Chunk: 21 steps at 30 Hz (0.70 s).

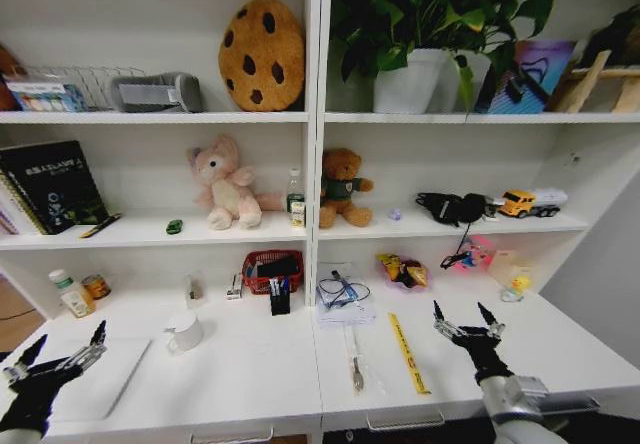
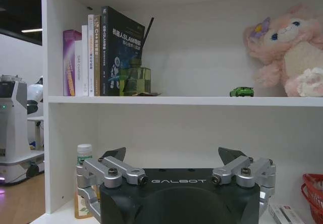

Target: Organize the objects on the table.

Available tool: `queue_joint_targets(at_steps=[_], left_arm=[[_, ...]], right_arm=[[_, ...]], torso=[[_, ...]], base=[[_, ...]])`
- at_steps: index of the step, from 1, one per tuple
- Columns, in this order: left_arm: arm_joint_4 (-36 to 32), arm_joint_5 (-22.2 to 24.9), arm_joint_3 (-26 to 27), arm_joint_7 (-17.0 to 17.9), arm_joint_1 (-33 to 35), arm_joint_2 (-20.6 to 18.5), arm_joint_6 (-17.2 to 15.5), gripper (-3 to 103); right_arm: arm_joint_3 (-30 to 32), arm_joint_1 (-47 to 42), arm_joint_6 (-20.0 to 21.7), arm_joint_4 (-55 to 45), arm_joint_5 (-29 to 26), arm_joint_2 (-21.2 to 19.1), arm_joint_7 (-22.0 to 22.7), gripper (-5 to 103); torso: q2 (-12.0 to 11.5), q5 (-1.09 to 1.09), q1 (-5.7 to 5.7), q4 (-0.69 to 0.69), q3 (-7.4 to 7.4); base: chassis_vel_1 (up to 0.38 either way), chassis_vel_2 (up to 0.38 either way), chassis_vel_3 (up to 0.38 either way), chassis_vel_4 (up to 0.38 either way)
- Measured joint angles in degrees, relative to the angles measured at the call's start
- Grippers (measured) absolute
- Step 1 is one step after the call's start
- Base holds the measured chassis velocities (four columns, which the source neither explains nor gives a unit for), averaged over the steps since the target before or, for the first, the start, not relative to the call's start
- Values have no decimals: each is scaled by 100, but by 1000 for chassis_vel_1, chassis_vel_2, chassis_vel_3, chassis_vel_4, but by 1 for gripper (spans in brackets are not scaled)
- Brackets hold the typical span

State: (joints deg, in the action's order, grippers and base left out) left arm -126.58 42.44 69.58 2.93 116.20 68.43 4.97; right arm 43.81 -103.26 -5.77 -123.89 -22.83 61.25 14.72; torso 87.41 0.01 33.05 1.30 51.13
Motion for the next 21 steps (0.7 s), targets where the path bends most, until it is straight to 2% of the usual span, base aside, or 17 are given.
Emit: queue_joint_targets(at_steps=[21], left_arm=[[0,0,0,1,0,0,0,100]], right_arm=[[-14,19,2,19,-8,-2,0,100]], torso=[[0,-2,0,0,0]], base=[[111,119,-108,-112]])
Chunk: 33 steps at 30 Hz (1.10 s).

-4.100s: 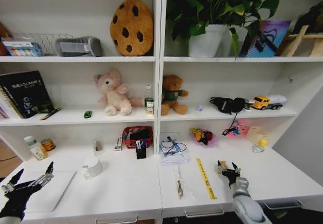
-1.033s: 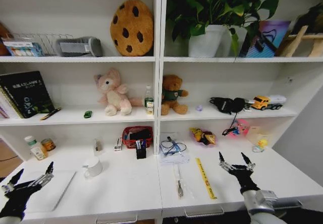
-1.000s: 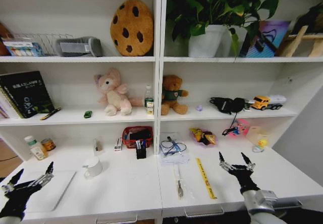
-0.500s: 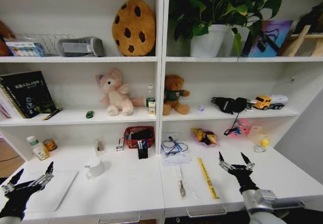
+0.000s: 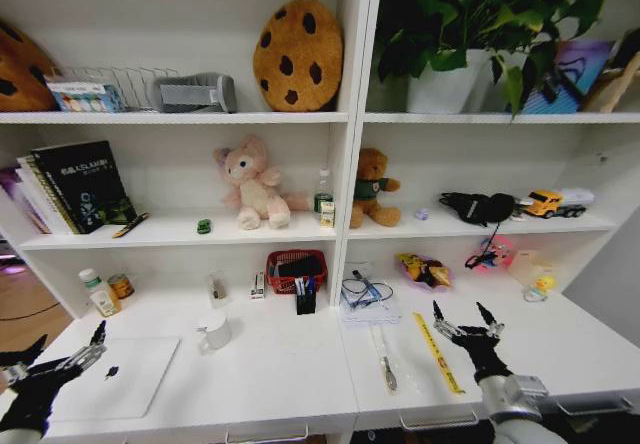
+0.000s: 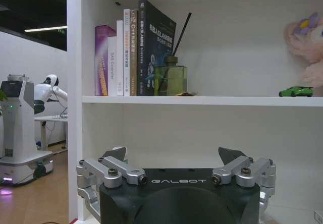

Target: Organize the objects on the table.

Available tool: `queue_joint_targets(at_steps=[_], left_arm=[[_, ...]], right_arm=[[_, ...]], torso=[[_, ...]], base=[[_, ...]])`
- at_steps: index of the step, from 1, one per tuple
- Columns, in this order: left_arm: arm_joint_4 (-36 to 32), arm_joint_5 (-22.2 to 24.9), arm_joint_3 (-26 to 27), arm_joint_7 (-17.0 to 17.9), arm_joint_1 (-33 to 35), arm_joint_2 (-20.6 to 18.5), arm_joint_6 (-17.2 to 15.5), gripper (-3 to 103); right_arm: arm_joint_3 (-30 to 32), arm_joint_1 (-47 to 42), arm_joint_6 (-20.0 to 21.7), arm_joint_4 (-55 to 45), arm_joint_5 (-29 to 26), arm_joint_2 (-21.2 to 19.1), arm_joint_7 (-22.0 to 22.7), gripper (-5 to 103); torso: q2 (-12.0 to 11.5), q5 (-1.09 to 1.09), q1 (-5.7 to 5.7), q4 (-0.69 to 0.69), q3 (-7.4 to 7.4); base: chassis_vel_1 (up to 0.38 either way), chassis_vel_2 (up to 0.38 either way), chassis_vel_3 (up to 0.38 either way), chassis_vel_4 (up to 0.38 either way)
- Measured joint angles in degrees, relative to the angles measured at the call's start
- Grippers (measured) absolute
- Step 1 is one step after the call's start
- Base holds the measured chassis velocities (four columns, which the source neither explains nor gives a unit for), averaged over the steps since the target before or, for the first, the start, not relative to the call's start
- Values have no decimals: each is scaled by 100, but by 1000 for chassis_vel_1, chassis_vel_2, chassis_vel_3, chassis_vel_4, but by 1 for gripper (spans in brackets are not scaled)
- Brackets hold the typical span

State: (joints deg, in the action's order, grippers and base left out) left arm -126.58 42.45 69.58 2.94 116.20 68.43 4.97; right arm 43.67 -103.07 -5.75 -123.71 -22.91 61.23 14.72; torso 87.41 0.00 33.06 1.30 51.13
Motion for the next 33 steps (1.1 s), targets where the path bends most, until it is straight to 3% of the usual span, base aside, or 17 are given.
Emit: queue_joint_targets(at_steps=[20,33], left_arm=[[0,0,0,2,0,0,0,100],[0,0,-1,0,0,0,0,100]], right_arm=[[-4,5,5,6,-1,-1,1,100],[-4,6,5,6,-1,-2,1,100]], torso=[[0,-2,0,-1,0],[-1,3,1,0,1]], base=[[167,172,-176,-172],[20,-2,-19,6]])
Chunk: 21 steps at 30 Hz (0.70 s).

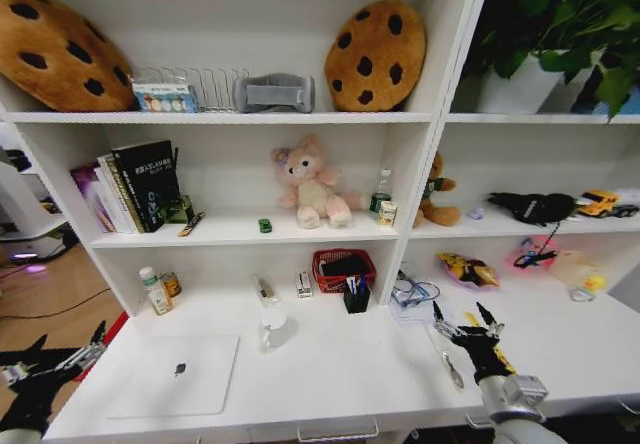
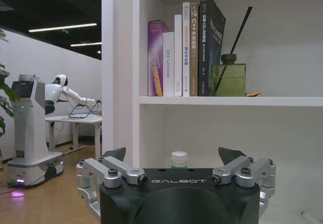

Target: Organize the objects on the table.

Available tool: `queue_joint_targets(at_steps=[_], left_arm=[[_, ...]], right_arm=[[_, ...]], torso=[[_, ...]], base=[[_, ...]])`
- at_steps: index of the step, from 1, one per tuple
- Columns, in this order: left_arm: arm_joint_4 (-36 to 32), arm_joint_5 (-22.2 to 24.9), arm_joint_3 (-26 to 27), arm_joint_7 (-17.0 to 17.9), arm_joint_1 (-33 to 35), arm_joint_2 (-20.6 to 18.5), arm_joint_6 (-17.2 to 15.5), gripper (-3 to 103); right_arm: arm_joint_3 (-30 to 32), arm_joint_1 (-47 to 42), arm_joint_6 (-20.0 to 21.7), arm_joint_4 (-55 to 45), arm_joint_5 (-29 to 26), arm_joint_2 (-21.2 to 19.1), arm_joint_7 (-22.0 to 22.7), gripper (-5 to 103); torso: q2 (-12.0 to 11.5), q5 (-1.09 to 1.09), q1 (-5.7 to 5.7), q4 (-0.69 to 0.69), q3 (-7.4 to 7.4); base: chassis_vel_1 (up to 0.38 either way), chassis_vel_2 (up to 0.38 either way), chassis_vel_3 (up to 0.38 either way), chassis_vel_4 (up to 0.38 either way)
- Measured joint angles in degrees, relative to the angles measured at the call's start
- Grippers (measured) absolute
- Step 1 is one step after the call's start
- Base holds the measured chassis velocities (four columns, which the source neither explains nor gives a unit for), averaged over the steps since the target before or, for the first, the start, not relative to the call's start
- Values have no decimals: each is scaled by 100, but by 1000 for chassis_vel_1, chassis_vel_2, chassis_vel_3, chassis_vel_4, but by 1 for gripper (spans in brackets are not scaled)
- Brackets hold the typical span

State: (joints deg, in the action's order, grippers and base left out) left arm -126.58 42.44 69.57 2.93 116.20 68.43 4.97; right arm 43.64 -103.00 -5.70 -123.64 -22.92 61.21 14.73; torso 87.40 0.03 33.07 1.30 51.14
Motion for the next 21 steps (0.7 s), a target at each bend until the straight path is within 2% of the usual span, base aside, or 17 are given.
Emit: queue_joint_targets(at_steps=[11,21], left_arm=[[0,0,1,0,0,0,0,100],[0,0,1,-2,0,0,0,100]], right_arm=[[0,0,-1,0,0,0,0,100],[0,0,-1,1,0,-1,1,100]], torso=[[1,-4,-1,0,0],[1,-2,-1,0,0]], base=[[140,-130,-152,126],[300,-238,-290,239]])
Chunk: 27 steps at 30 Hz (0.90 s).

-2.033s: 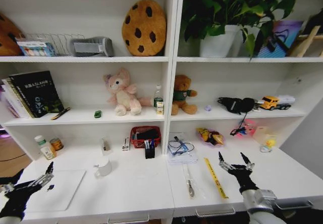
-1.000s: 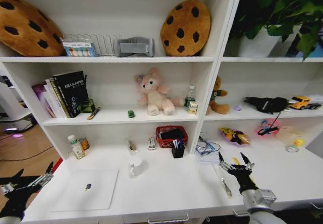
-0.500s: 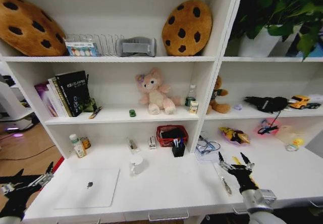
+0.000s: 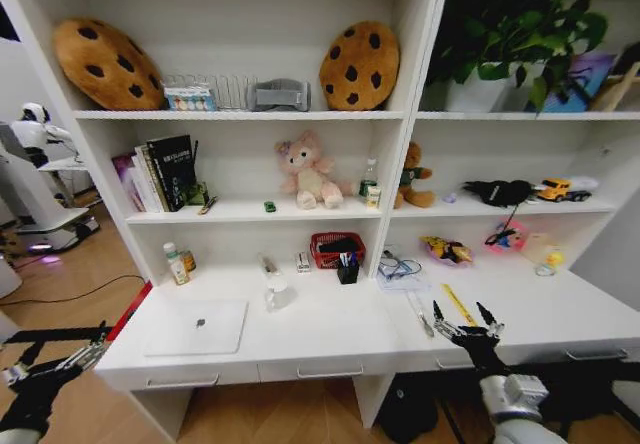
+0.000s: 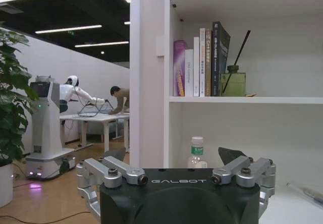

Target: Organize the objects on the table.

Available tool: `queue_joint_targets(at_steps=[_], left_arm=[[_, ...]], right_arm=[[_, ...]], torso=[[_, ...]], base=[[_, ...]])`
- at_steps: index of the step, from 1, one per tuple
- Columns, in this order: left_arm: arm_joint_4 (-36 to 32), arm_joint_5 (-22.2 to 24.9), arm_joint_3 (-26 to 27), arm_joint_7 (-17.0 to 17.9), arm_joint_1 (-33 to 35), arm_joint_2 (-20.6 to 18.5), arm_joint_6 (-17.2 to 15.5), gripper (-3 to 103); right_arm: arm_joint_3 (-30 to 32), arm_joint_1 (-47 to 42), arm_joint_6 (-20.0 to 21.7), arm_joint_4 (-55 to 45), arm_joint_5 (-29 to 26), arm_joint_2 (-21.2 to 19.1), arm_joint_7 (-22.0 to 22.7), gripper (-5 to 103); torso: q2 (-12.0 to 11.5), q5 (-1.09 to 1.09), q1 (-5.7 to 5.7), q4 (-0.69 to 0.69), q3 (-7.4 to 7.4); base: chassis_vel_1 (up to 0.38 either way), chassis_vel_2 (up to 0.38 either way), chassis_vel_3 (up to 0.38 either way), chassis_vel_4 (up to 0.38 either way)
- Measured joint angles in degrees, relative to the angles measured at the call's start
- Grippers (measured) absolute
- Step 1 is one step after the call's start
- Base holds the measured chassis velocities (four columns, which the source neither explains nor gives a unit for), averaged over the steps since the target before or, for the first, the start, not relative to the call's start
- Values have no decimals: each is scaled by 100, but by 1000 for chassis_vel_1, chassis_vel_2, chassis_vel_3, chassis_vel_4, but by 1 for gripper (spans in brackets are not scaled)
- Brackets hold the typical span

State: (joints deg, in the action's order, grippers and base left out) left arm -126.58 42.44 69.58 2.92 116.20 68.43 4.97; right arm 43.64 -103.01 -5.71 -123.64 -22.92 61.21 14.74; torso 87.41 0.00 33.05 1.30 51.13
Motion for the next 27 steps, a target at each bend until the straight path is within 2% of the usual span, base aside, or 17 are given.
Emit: queue_joint_targets(at_steps=[1,2,6,7,10,11,13,15,17,18,27], left_arm=[[0,0,0,0,0,0,0,100],[0,0,0,-2,0,0,0,100],[0,0,0,-1,0,0,0,100],[0,0,2,1,0,0,0,100],[0,0,0,1,0,0,0,100],[0,0,1,2,1,1,0,100],[0,0,1,1,1,1,0,100],[1,0,0,3,1,1,0,100],[1,0,0,3,1,1,0,100],[-1,0,0,0,0,0,0,100],[-2,0,-1,-2,-1,0,0,100]], right_arm=[[-1,0,0,0,0,1,-2,100],[0,0,0,0,0,1,0,100],[1,0,-1,0,0,0,0,100],[-1,-2,0,0,0,1,-1,100],[0,-2,0,0,0,1,-1,100],[-1,-2,0,0,0,1,-1,100],[-1,-2,0,0,0,1,-1,100],[-1,-2,-1,0,0,1,-1,100],[-1,-2,-1,0,0,1,-1,100],[0,-2,0,0,0,1,0,100],[-1,5,0,0,0,0,-3,100]], torso=[[1,4,0,0,0],[1,-2,-1,0,-1],[1,-3,0,0,0],[1,7,-2,0,-1],[2,-4,-3,-2,-1],[4,6,-6,-1,-2],[5,3,-7,-1,-2],[4,-7,-6,0,-2],[4,-7,-6,0,-2],[3,5,-5,5,-1],[-3,0,7,-2,2]], base=[[360,-318,-344,308],[360,-314,-371,294],[390,-331,-388,327],[377,-329,-386,331],[375,-285,-398,262],[302,-113,-340,134],[302,22,-290,134],[162,99,-279,29],[86,177,-279,29],[64,123,-204,-191],[175,186,-98,-258]])
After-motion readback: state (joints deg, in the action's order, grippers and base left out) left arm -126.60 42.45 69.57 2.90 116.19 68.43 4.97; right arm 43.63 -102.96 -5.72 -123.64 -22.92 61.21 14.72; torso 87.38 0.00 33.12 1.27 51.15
